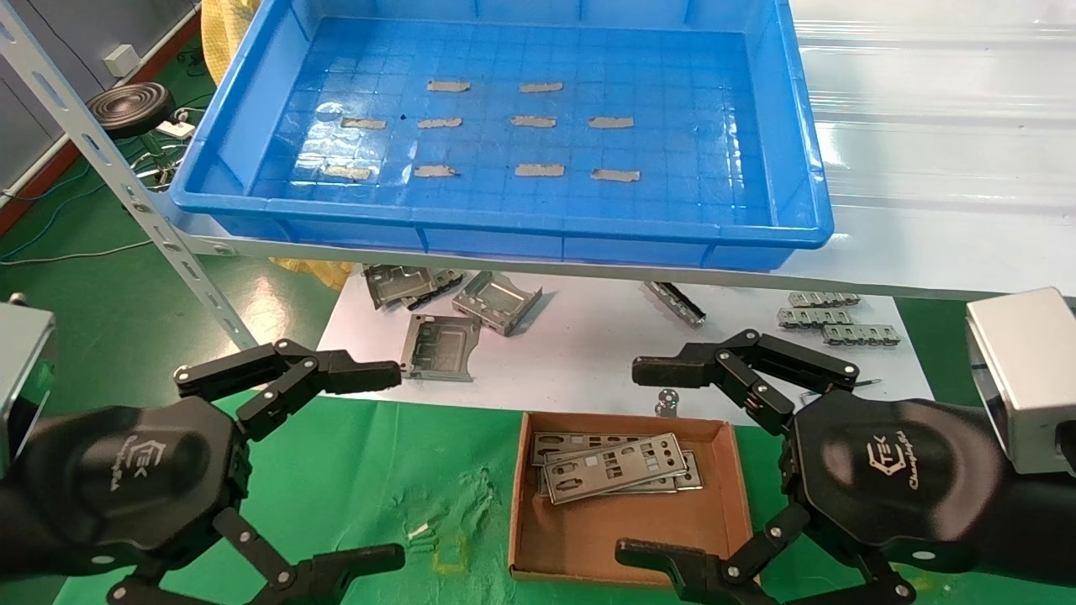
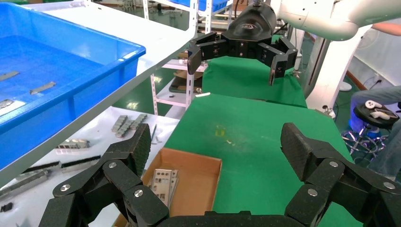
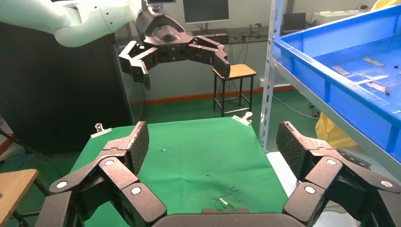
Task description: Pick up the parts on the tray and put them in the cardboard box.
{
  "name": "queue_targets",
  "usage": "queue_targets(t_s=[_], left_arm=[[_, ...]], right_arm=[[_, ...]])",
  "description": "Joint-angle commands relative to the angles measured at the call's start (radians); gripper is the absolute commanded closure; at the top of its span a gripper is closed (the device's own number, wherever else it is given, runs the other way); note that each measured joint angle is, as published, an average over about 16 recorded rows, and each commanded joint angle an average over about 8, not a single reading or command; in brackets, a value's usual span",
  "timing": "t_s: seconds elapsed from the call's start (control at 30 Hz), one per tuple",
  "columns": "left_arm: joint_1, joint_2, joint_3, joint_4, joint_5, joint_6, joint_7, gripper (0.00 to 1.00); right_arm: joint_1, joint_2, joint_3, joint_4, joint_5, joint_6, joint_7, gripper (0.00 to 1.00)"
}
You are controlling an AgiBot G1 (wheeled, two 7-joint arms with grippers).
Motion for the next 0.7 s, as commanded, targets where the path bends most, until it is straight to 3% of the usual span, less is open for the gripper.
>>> queue_targets(t_s=[0.03,0.7], left_arm=[[0.000,0.000,0.000,0.000,0.000,0.000,0.000,0.00],[-0.001,0.001,0.001,0.001,-0.001,0.000,0.000,0.00]], right_arm=[[0.000,0.000,0.000,0.000,0.000,0.000,0.000,0.00],[0.000,0.000,0.000,0.000,0.000,0.000,0.000,0.00]])
